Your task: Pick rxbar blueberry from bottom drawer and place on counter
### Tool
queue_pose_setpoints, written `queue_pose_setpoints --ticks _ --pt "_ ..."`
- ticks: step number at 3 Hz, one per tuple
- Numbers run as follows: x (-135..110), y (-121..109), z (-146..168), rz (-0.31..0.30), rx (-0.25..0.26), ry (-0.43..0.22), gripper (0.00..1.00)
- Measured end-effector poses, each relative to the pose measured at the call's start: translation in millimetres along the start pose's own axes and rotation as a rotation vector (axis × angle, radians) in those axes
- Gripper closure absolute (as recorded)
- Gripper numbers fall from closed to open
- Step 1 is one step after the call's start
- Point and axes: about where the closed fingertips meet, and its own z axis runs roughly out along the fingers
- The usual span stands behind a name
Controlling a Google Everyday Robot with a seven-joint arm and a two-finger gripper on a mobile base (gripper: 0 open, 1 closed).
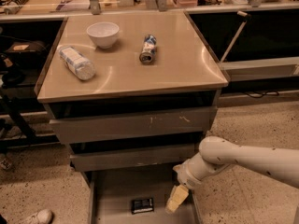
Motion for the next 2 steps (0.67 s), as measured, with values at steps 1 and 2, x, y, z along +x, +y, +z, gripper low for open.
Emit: queue_pose_setpoints --ticks 1,2 --pt "9 -8 30 0.016 0.024 -0.014 0.00" --pt "26 -23 68 0.030 0.048 -0.039 0.00"
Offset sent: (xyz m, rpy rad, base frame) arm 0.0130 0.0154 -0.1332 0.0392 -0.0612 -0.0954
